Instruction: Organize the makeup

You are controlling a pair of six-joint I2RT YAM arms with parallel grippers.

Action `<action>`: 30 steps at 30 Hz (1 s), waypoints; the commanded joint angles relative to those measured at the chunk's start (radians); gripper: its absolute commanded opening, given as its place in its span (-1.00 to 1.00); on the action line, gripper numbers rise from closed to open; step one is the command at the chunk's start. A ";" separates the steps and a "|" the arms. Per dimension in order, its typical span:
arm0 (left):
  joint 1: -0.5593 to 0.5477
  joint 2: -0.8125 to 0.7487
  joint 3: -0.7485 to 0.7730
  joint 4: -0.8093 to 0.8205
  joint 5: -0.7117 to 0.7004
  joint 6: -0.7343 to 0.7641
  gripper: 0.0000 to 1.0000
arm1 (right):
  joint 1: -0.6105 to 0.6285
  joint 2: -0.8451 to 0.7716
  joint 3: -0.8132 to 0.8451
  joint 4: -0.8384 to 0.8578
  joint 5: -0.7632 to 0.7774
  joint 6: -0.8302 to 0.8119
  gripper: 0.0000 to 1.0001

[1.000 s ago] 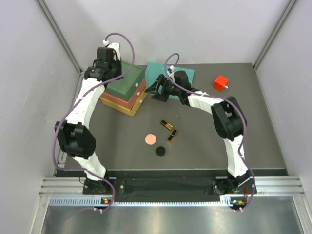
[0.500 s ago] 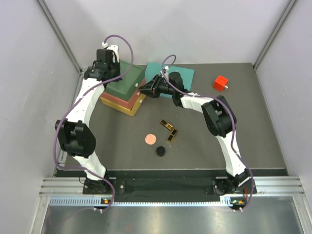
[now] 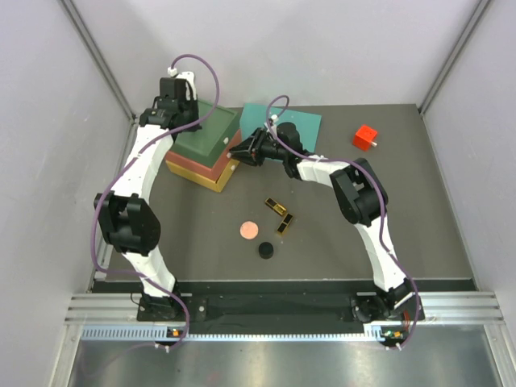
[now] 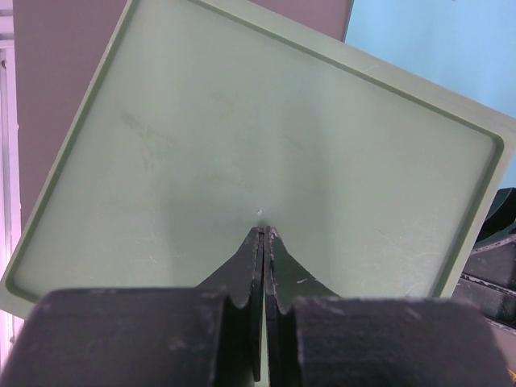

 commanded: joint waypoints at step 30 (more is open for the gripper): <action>0.011 0.030 -0.005 -0.100 -0.028 0.012 -1.00 | 0.001 0.156 0.055 0.311 0.015 0.207 -0.24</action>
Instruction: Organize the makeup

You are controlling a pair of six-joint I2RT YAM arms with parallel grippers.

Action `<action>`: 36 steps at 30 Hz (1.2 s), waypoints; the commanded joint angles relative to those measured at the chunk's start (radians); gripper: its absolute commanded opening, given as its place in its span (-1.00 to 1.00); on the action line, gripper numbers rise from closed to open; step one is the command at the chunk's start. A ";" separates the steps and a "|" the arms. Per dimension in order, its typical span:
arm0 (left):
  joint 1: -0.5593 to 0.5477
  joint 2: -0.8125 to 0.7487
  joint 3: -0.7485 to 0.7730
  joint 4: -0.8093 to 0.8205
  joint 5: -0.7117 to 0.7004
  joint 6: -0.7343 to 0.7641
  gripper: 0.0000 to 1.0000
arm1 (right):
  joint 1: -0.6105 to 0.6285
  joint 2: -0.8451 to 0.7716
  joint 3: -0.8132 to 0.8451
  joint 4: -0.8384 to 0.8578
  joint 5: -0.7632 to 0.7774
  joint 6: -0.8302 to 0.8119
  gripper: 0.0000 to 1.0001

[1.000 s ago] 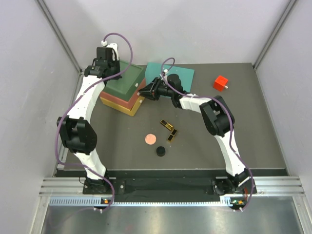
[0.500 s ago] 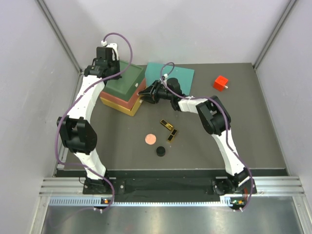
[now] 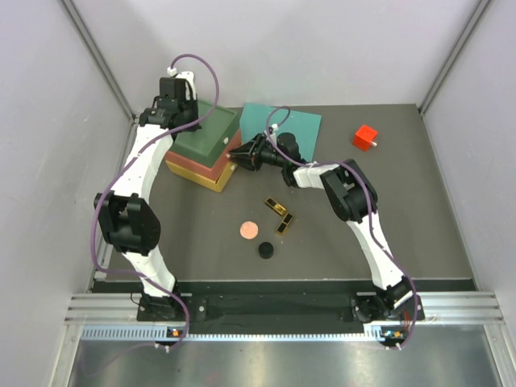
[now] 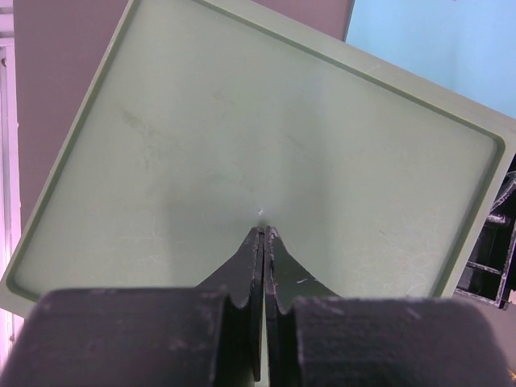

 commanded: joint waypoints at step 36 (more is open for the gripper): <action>0.009 0.063 -0.022 -0.109 -0.051 0.004 -1.00 | -0.086 -0.195 -0.259 0.137 -0.016 -0.015 -1.00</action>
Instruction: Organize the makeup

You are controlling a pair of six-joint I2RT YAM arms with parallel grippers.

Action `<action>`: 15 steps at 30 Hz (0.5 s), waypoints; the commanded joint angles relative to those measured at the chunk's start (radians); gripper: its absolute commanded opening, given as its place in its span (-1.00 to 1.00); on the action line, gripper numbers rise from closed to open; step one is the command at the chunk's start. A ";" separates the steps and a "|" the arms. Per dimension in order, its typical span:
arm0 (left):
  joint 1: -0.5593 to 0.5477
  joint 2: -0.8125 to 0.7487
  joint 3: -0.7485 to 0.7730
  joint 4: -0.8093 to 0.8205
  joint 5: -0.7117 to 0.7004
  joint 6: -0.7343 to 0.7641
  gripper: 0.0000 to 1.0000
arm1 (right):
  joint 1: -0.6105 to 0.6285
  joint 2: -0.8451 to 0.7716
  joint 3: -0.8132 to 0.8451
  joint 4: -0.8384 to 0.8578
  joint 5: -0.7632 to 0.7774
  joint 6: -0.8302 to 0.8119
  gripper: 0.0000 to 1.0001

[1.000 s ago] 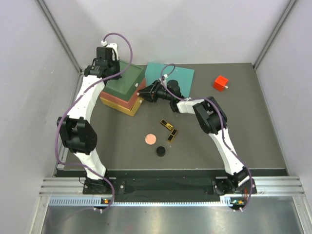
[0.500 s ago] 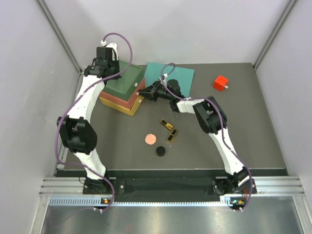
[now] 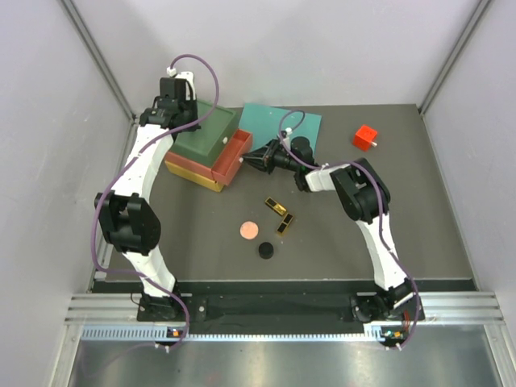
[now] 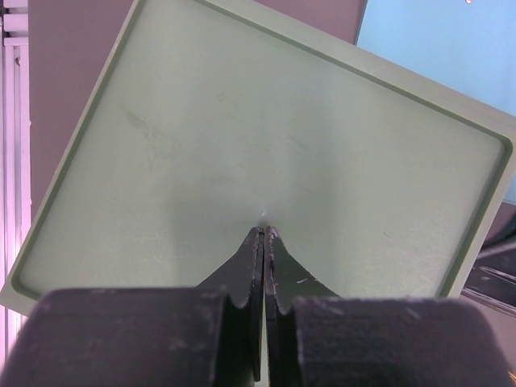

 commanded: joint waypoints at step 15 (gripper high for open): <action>0.008 0.059 -0.021 -0.110 -0.029 0.000 -1.00 | -0.074 -0.233 -0.236 -0.009 -0.058 -0.145 -1.00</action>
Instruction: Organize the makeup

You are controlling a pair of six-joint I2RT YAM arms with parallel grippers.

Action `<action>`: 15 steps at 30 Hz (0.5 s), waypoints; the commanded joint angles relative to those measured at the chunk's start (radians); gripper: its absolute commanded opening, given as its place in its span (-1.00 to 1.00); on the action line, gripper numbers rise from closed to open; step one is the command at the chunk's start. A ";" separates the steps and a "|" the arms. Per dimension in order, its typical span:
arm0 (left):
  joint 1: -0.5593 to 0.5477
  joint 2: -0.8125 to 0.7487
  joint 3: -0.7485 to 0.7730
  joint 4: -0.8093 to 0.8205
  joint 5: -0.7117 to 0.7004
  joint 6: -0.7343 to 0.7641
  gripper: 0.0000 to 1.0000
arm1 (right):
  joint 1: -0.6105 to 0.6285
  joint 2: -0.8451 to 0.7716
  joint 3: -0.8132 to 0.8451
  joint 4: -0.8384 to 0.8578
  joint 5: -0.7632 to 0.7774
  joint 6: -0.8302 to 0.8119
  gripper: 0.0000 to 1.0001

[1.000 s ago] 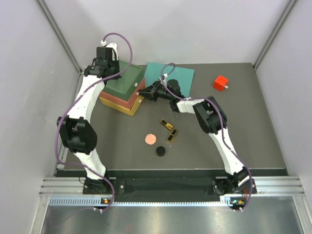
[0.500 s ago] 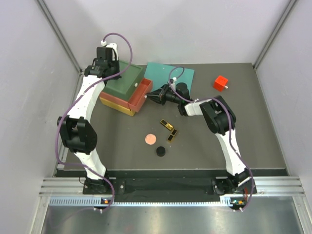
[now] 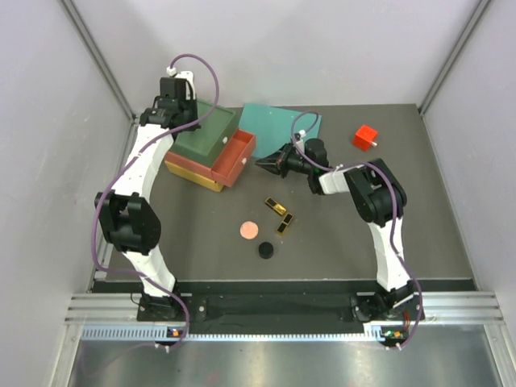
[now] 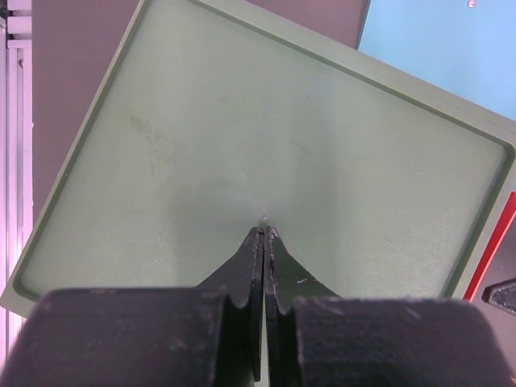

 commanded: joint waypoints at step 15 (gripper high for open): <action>0.008 0.059 -0.023 -0.126 -0.018 -0.001 -1.00 | -0.005 -0.123 0.077 -0.255 -0.018 -0.257 -0.32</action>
